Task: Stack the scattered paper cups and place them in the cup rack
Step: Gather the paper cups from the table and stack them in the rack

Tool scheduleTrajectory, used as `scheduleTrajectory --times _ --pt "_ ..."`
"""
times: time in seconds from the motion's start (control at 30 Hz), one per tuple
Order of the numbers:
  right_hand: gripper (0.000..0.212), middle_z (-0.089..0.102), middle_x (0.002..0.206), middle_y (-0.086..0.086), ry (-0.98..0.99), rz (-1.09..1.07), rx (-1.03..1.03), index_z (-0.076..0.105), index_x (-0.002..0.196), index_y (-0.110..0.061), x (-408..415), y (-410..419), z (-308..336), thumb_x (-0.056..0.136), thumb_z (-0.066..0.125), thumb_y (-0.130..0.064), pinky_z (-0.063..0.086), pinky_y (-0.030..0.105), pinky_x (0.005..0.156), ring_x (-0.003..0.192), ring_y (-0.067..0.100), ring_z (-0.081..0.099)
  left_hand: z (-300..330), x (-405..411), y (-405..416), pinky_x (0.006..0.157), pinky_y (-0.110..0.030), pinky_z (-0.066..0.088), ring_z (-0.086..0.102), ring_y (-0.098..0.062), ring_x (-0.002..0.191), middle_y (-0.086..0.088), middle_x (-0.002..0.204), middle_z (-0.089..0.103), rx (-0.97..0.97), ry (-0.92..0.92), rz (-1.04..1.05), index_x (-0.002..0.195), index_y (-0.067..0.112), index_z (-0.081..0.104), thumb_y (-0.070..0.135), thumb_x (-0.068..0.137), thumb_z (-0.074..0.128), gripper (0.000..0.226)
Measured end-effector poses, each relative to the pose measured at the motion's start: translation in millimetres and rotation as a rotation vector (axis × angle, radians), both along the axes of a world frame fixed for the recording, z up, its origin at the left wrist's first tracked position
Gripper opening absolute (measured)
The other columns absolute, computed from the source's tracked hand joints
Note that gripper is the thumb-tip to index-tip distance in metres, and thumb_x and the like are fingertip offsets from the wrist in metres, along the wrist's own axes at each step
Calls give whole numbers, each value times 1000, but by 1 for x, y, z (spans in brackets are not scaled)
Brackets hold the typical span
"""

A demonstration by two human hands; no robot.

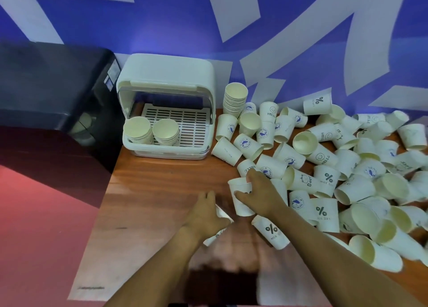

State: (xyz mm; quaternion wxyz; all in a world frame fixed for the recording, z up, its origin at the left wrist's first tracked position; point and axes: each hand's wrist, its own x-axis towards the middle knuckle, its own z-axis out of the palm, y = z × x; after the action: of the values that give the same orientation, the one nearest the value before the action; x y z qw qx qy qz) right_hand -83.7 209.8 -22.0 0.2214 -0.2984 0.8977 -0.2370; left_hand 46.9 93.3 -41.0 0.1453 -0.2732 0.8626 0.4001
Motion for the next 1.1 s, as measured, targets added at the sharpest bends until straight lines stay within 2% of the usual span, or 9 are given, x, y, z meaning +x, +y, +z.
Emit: scheduleTrajectory --times 0.1,0.23,0.3,0.37,0.47,0.63,0.77,0.87,1.1 --pt "35 49 83 5 35 -52 -26 41 83 -12 -4 -8 11 75 71 -30 30 28 66 78 20 46 12 2 -25 69 -21 29 43 -17 93 1 105 31 -44 46 16 103 12 43 36 74 74 49" --pt "38 49 88 5 57 -61 -52 39 83 -15 -2 -28 29 71 69 -34 33 30 67 83 23 47 39 6 -68 89 -27 36 45 -22 112 -4 117 47 -116 174 39 120 15 47 41 74 73 59" --pt "39 51 100 6 59 -42 -56 42 92 -17 4 -41 39 71 70 -34 37 32 74 91 24 47 54 10 -88 98 -31 37 44 -23 119 -3 129 49 -150 214 52 135 20 41 44 73 73 74" --pt "45 49 113 5 47 -25 -74 46 109 -18 11 -57 49 73 71 -29 36 31 82 102 23 47 68 16 -106 103 -34 36 42 -23 123 -2 134 44 -172 243 72 141 24 34 43 73 72 80" --pt "62 44 124 4 46 -6 -112 42 131 -21 23 -84 62 75 69 -26 34 26 89 114 20 44 87 27 -132 102 -35 37 41 -23 126 -3 138 37 -222 270 92 143 24 30 41 75 70 81" --pt "81 35 138 3 80 -5 -125 30 143 -24 39 -125 78 72 71 -25 35 30 100 126 21 39 107 45 -180 94 -33 44 48 -25 114 -1 127 31 -239 322 139 141 21 33 42 73 74 82" --pt "87 28 141 3 128 -25 -137 27 145 -22 51 -155 84 71 72 -27 34 25 98 129 21 38 114 52 -214 90 -39 48 51 -24 107 0 119 30 -270 367 167 131 24 42 43 71 76 72" --pt "82 31 136 4 182 -29 -132 32 141 -21 58 -171 85 72 73 -34 38 30 96 123 24 42 113 52 -235 85 -40 50 52 -23 103 2 116 30 -289 378 169 125 26 43 39 68 78 68" --pt "79 34 133 -4 237 -45 -154 37 134 -30 50 -198 89 68 77 -45 45 36 93 118 18 46 109 39 -261 92 -44 46 47 -26 114 -2 126 40 -277 410 226 132 24 37 36 67 79 78"
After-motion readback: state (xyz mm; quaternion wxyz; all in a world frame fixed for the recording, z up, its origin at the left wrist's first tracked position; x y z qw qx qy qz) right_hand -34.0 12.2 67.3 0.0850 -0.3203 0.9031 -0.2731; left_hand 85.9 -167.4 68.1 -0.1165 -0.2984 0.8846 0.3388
